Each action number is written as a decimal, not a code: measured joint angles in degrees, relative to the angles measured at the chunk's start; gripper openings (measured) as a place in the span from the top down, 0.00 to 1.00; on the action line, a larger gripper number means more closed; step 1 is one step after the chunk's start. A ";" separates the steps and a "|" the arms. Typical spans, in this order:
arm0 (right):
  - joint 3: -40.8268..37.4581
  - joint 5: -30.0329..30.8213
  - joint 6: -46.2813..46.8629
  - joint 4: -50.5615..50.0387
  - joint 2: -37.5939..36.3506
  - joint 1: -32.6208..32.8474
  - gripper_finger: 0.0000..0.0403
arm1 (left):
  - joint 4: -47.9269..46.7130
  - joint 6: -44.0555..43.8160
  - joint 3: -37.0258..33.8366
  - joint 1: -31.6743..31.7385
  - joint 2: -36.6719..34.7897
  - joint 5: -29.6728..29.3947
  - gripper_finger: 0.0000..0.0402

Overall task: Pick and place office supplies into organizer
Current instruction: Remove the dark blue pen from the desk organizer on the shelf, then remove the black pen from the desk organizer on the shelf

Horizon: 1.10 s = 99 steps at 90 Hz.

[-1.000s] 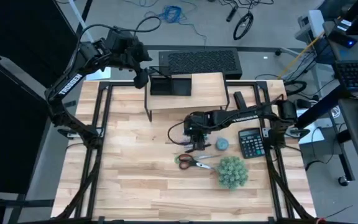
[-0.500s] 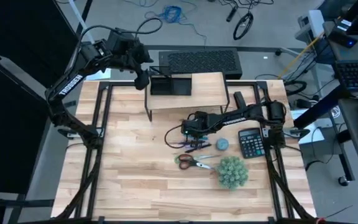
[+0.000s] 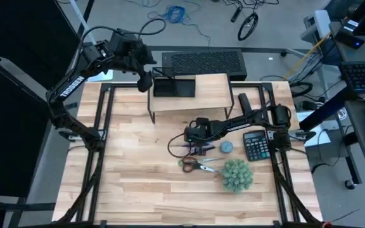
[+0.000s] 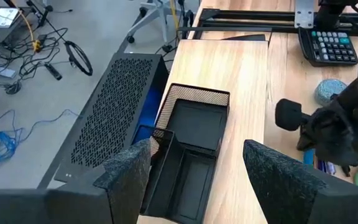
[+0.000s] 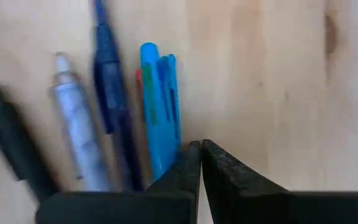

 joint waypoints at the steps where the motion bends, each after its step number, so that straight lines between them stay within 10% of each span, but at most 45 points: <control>1: 0.00 -0.03 -0.02 -0.03 0.00 0.09 1.00 | 0.00 0.00 0.00 0.00 0.00 0.00 0.39; 56: 11.34 -0.93 -2.71 -10.38 -7.50 -0.50 1.00 | 0.01 -0.14 0.00 1.18 0.00 -2.54 0.39; 99: 19.89 -0.69 -16.79 3.32 -14.69 -18.21 1.00 | 3.11 0.45 0.02 13.47 1.56 -3.04 0.39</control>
